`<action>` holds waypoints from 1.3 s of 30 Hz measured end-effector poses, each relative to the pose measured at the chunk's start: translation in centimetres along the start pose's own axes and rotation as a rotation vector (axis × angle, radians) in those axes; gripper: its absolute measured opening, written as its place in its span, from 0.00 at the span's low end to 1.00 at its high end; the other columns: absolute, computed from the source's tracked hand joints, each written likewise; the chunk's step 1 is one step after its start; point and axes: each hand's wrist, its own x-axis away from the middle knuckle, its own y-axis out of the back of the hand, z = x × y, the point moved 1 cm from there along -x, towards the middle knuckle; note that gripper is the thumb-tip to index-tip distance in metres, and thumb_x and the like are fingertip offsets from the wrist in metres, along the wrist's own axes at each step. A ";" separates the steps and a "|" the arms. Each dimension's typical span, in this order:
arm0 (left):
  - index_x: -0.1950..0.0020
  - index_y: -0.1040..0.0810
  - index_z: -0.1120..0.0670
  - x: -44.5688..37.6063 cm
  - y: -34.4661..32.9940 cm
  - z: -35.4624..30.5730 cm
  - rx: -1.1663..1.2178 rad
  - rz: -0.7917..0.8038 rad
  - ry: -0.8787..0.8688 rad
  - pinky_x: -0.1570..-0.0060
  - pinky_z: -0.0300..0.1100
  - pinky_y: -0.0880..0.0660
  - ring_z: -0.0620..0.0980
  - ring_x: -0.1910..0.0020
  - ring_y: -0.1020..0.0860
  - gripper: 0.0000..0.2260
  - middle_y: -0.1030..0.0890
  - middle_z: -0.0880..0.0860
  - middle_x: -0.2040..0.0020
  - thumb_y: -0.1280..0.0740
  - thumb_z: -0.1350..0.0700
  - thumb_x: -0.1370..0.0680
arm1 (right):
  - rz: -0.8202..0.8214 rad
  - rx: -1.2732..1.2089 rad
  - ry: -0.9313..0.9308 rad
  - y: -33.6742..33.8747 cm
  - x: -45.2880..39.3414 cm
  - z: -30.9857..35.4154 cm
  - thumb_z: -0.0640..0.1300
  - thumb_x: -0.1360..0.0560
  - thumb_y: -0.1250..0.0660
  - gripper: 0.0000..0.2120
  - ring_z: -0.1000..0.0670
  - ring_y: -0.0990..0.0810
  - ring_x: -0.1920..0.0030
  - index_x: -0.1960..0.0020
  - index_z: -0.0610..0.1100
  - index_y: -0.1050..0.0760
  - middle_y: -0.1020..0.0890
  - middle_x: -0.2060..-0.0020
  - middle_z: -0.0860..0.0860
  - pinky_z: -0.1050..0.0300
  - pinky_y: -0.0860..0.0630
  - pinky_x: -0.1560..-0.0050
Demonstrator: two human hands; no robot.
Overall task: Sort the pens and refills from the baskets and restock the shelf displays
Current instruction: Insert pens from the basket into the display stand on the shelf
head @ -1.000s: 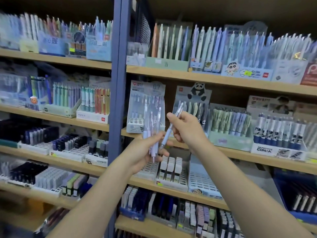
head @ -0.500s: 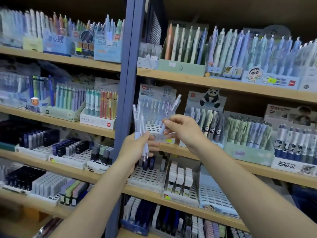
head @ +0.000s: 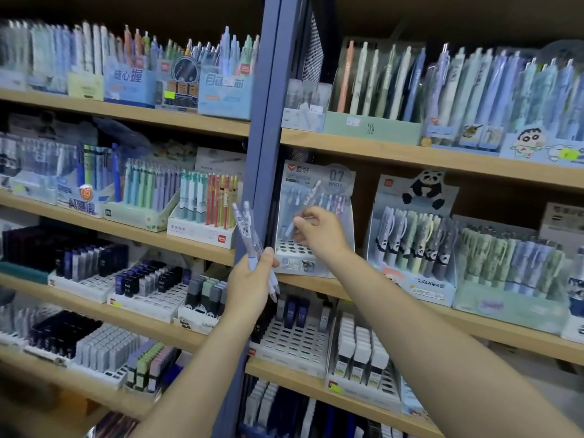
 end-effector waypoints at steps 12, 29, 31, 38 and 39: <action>0.58 0.23 0.59 -1.1 -0.7 0.9 0.114 0.037 -0.001 0.63 0.41 0.23 0.49 0.68 0.20 0.15 0.18 0.55 0.65 0.37 0.50 0.17 | -0.012 0.130 0.047 0.2 -0.2 -0.3 0.45 0.19 0.33 0.06 0.51 0.17 0.71 0.56 0.49 0.26 0.18 0.62 0.48 0.56 0.23 0.68; 0.54 0.23 0.60 -1.7 -0.9 1.4 0.223 0.119 0.119 0.72 0.40 0.23 0.52 0.74 0.22 0.11 0.21 0.55 0.68 0.28 0.53 0.22 | 0.072 0.308 -0.024 -0.8 -1.2 -0.8 0.48 0.22 0.30 0.14 0.59 0.31 0.81 0.62 0.40 0.17 0.22 0.76 0.50 0.62 0.29 0.71; 0.54 0.23 0.59 -1.7 -0.9 1.4 0.232 0.118 0.121 0.72 0.40 0.22 0.52 0.74 0.22 0.11 0.21 0.56 0.68 0.28 0.53 0.22 | 0.080 0.286 -0.031 -0.6 -1.2 -0.8 0.48 0.22 0.29 0.13 0.58 0.31 0.81 0.63 0.42 0.17 0.21 0.76 0.50 0.62 0.30 0.72; 0.50 0.24 0.60 -1.3 0.1 1.0 0.186 0.378 0.086 0.70 0.46 0.22 0.53 0.69 0.22 0.14 0.22 0.56 0.66 0.34 0.49 0.18 | 0.012 0.119 0.023 1.3 0.5 -0.4 0.47 0.20 0.32 0.09 0.59 0.28 0.78 0.56 0.45 0.17 0.19 0.71 0.50 0.60 0.30 0.69; 0.49 0.25 0.60 -1.1 0.2 0.7 0.186 0.423 0.079 0.70 0.46 0.22 0.53 0.69 0.23 0.13 0.23 0.55 0.66 0.35 0.49 0.17 | 0.031 0.078 0.033 1.7 1.0 -0.1 0.48 0.20 0.33 0.11 0.58 0.29 0.78 0.55 0.45 0.17 0.19 0.71 0.50 0.61 0.30 0.69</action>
